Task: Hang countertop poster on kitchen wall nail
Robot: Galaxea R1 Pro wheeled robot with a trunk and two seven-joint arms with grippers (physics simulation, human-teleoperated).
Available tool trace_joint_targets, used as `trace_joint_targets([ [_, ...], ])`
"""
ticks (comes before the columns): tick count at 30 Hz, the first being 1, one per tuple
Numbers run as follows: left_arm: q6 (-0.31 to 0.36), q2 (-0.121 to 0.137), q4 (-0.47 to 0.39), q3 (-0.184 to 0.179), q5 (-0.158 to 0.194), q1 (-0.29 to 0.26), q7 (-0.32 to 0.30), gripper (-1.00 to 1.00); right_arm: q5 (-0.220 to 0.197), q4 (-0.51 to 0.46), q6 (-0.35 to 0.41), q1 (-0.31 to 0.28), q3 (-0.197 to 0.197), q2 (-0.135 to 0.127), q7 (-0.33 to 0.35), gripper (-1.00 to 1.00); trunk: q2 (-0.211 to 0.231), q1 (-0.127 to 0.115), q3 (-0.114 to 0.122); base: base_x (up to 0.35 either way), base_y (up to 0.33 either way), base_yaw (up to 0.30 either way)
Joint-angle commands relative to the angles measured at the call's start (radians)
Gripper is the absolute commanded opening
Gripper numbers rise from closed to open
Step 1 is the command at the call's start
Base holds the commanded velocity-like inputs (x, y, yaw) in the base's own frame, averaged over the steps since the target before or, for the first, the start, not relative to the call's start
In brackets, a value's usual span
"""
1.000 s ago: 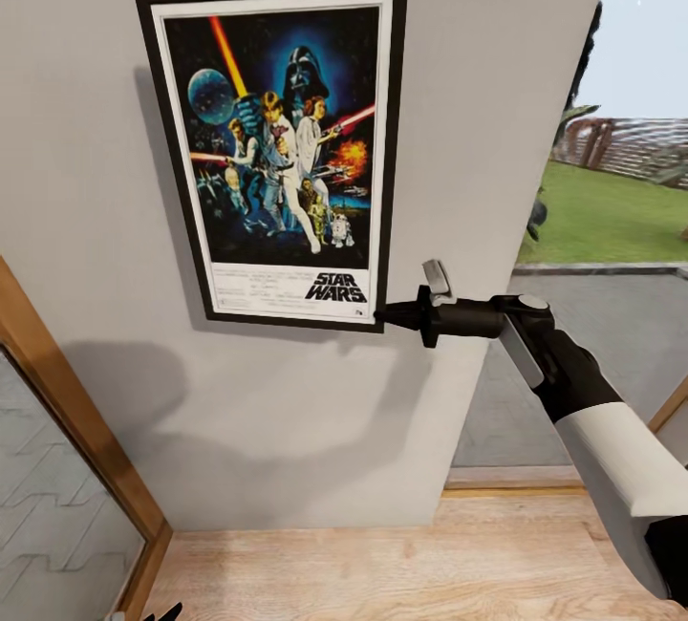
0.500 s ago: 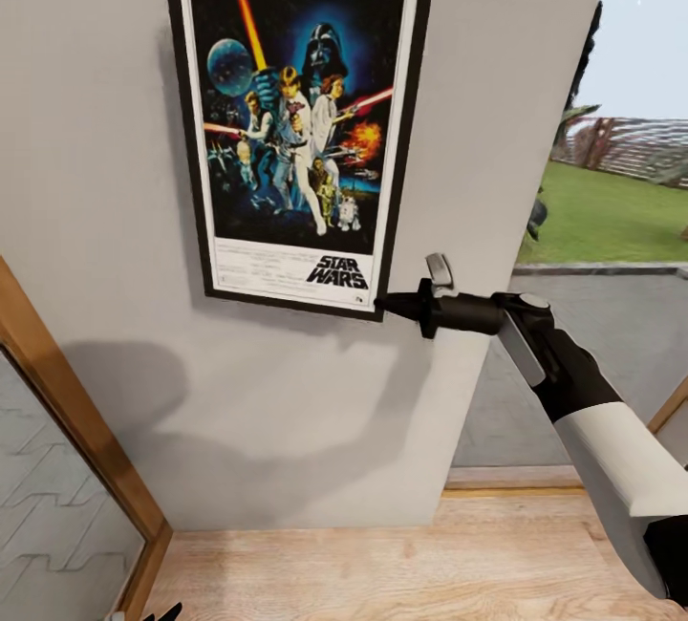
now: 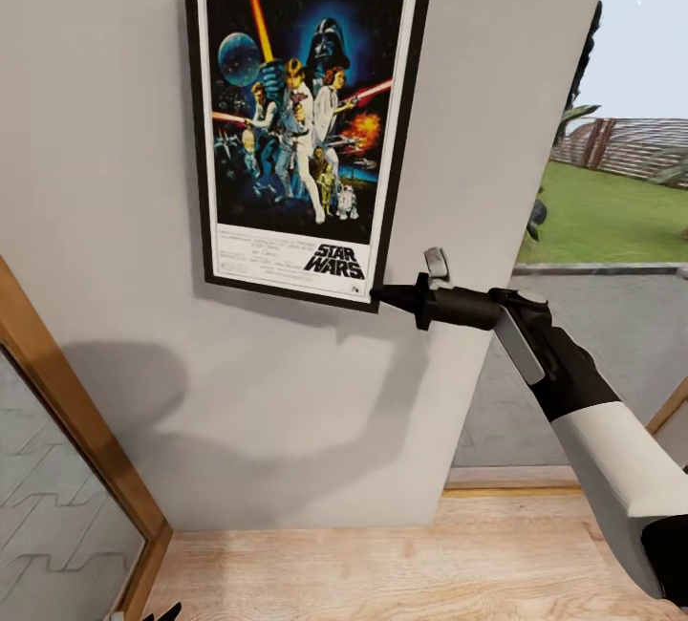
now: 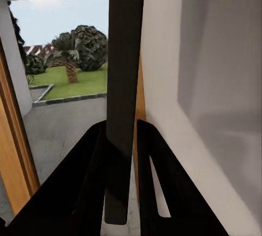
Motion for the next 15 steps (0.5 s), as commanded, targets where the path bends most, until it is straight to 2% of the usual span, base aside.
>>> trace_joint_targets([
  [1, -0.006, 0.000, 0.000, -0.008, 0.007, -0.001, -0.001, 1.00, -0.011, 0.000, 0.013, -0.001, 0.003, -0.001, 0.000, -1.00, -0.002, 0.001, -0.002, 0.000, 0.000, 0.000],
  [15, -0.006, 0.001, 0.000, -0.008, 0.008, -0.001, -0.001, 1.00, -0.012, 0.000, 0.017, -0.001, 0.003, -0.001, -0.002, -1.00, -0.002, 0.001, -0.002, 0.000, 0.000, 0.000],
])
